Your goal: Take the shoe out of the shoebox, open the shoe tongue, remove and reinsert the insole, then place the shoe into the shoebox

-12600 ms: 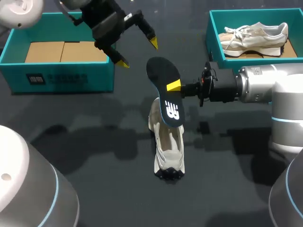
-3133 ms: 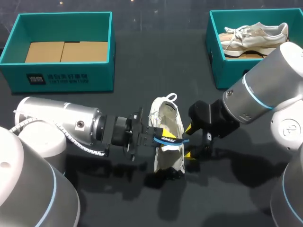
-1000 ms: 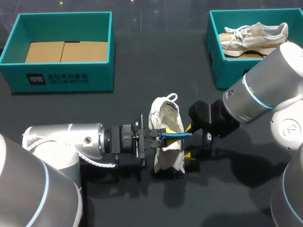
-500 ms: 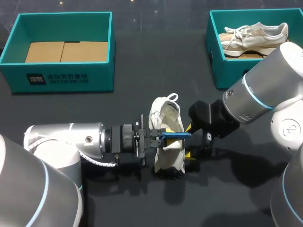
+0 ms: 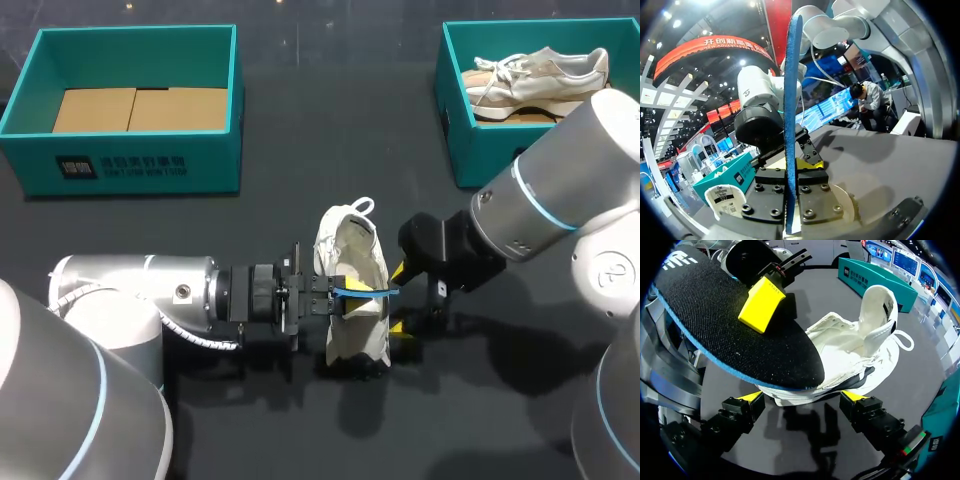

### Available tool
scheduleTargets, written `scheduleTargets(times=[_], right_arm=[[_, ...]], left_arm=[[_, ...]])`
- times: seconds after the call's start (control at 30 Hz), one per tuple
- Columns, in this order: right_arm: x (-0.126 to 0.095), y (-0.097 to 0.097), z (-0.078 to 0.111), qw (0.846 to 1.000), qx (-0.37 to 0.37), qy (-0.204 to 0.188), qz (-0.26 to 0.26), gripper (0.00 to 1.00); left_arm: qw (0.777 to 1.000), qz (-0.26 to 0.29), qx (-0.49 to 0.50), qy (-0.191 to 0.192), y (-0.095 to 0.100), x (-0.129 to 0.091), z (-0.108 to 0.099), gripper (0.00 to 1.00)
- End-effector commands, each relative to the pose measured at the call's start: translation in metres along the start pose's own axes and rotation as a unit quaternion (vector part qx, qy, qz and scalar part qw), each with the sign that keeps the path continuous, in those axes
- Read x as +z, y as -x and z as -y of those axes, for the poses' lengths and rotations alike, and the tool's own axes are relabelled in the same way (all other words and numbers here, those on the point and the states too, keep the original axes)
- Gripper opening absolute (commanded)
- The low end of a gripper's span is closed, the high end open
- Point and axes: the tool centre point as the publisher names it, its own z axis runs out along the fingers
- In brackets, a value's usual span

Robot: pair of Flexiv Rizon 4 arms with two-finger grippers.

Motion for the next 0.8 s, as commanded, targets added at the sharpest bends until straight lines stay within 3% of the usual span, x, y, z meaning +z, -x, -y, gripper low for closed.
scheduleTargets(times=[0.03, 0.8], right_arm=[[0.0, -0.001, 0.001, 1.0, 0.0, 0.001, 0.001, 1.0], [0.0, -0.001, 0.001, 1.0, 0.0, 0.001, 0.001, 1.0]], left_arm=[[1.0, -0.003, 0.002, -0.003, 0.002, 0.0, -0.005, 0.0], [1.0, -0.02, 0.019, -0.002, 0.006, -0.008, -0.038, 0.0]])
